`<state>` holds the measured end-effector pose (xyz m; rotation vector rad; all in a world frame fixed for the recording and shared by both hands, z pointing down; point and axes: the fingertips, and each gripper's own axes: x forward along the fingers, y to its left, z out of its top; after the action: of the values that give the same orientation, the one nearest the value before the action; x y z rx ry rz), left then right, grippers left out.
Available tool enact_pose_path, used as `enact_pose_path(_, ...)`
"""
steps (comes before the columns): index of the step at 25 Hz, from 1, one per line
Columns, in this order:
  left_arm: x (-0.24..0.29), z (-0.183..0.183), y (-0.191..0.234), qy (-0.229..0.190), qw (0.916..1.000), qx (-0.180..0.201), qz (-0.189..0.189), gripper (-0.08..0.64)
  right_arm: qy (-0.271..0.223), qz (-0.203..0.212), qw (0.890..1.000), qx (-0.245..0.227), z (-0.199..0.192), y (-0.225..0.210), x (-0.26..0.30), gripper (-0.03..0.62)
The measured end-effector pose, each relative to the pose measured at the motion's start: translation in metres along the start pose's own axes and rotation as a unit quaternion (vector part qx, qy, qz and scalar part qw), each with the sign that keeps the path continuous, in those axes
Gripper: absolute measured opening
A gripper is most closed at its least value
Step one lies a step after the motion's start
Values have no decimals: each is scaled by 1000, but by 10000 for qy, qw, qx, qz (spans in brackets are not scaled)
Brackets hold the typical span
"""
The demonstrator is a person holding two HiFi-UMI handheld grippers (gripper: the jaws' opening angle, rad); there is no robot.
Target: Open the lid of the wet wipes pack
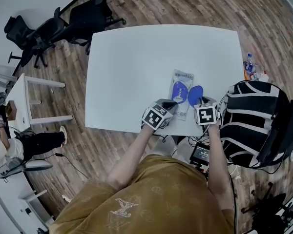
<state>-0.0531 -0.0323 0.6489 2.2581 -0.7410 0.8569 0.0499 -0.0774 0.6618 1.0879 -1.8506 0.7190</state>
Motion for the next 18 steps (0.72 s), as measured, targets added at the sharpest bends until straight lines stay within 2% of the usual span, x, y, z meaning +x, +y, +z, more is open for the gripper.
enact_pose_path(3, 1, -5, -3, -67, 9995, 317, 63, 7, -238, 48, 9997, 48, 1, -1, -3, 57)
enact_pose_path(6, 4, -9, -3, -88, 9967, 710, 385, 6, -585, -112, 9982, -23, 1, -1, -5, 57)
enact_pose_path(10, 6, -9, -4, -274, 9940, 778, 719, 8, -755, -373, 9963, -146, -1, -1, -7, 57)
enact_pose_path(15, 3, -9, -9, -454, 9896, 1056, 870, 8, -1055, -374, 9937, -13, -4, 0, -11, 55)
enact_pose_path(18, 0, -5, -11, -749, 9867, 1124, 902, 8, -1415, -457, 9889, 0, 1, -1, -21, 55)
